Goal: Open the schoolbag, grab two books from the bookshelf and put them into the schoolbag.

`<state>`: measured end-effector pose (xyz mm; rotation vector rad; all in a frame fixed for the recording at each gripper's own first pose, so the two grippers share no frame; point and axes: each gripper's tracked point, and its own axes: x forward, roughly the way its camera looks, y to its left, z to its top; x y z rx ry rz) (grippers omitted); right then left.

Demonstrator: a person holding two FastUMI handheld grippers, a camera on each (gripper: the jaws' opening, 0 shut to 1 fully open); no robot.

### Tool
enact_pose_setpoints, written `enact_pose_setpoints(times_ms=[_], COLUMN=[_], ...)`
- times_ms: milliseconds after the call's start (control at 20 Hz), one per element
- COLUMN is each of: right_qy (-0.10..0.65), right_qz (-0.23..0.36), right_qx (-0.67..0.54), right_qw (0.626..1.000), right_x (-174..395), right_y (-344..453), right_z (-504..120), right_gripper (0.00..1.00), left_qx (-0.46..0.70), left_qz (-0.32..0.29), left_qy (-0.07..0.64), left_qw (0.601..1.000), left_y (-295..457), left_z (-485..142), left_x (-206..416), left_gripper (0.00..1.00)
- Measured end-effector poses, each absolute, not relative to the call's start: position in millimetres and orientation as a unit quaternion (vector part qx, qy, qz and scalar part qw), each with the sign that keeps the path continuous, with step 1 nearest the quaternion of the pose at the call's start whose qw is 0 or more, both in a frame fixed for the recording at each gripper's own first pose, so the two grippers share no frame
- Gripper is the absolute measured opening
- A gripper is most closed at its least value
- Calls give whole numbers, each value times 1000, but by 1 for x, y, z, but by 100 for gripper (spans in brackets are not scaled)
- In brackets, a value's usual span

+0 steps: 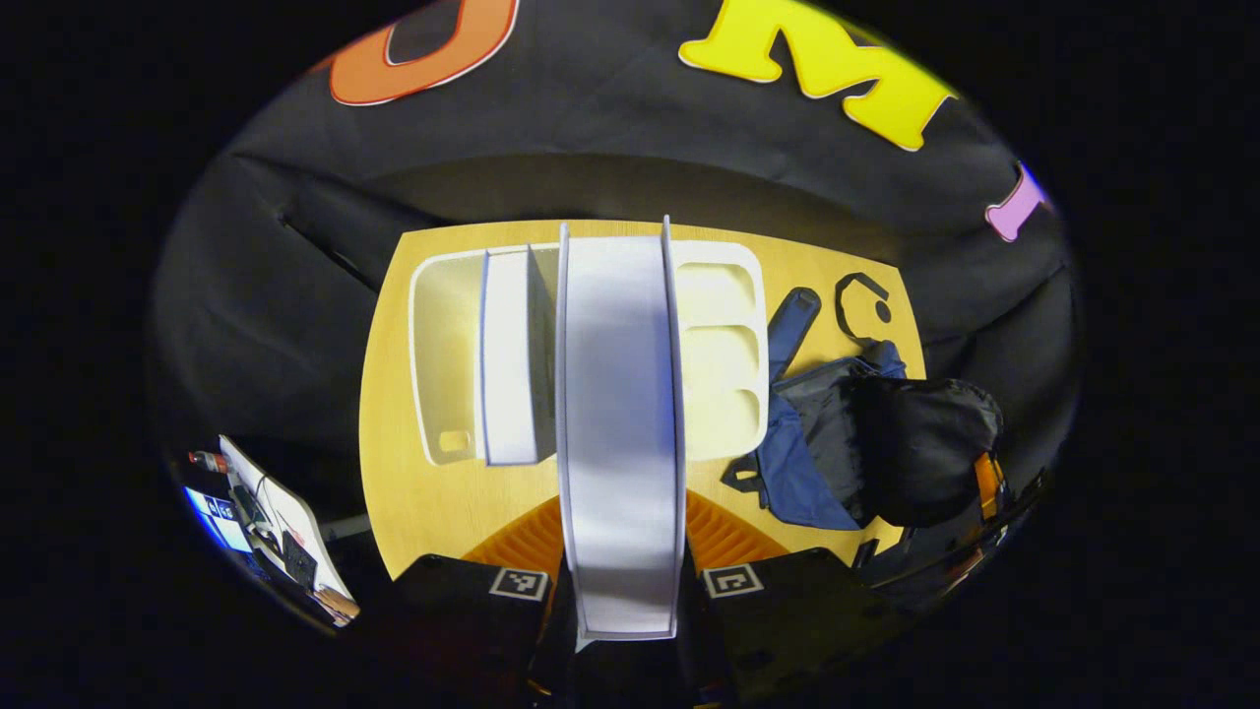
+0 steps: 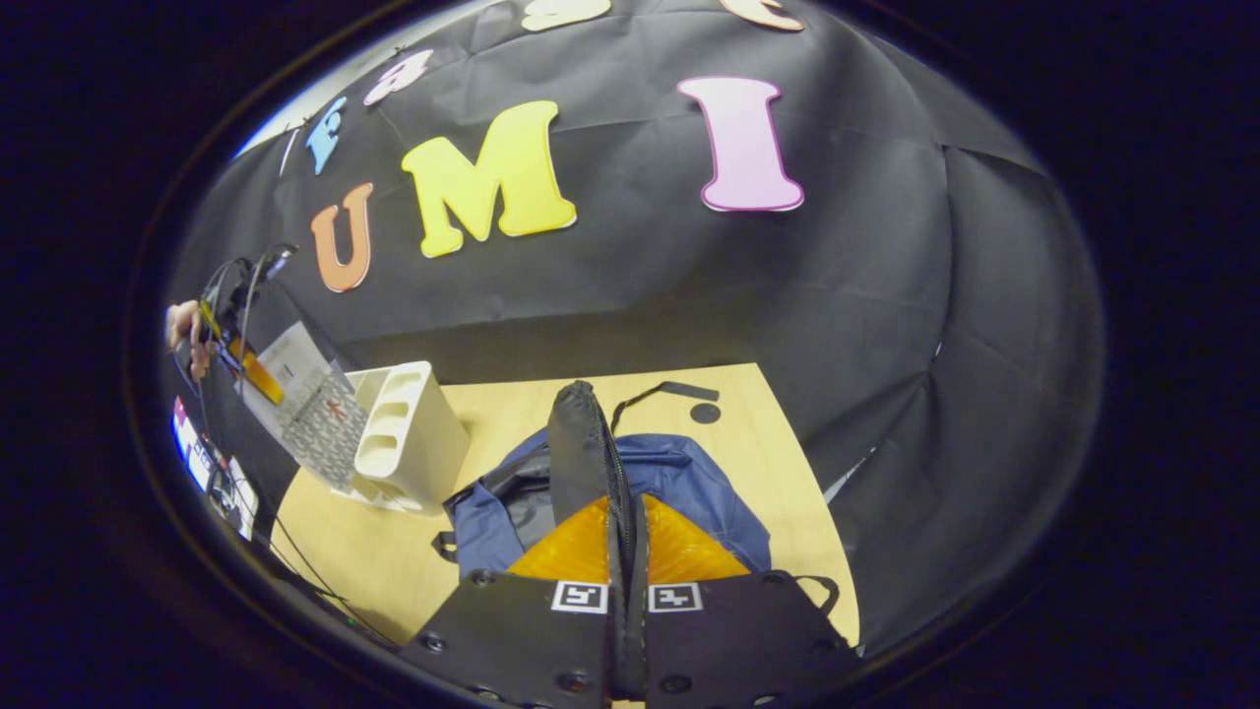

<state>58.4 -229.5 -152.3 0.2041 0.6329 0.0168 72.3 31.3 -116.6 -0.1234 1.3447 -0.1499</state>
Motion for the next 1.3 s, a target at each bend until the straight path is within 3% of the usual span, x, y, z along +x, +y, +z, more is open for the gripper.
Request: enact_pose_setpoints(times_ms=[300,550,600,650,850,900,1000,1050,1100,1300], right_qy=[315,317,318,318,321,322,322,322,322,326], right_qz=[2,0,-1,-2,-8,-10,-16,-18,-19,-19], right_qx=[95,87,84,82,87,88,90,90,90,79], right_qw=[944,944,944,945,943,943,942,942,942,942], right_x=[55,50,49,48,47,47,49,49,49,47], right_y=[-224,-218,-216,-215,-213,-215,-216,-218,-219,-223], right_z=[-148,-145,-145,-145,-144,-144,-141,-140,-139,-139], right_gripper=[0,0,0,0,0,0,0,0,1,0], left_qx=[-186,-308,-318,-327,-376,-383,-391,-396,-401,-419], left_qz=[-114,-177,-188,-199,-240,-246,-252,-250,-247,-246], left_qy=[577,552,544,537,532,528,518,516,516,518], left_qw=[787,754,754,752,719,717,718,717,716,704], left_y=[20,-40,-52,-66,-140,-159,-190,-203,-216,-257], left_z=[-59,-50,-57,-62,-83,-90,-110,-122,-133,-173], left_x=[23,-2,-2,-3,-16,-15,-14,-14,-16,-17], left_gripper=[43,43,48,39,48,43,43,48,43,43])
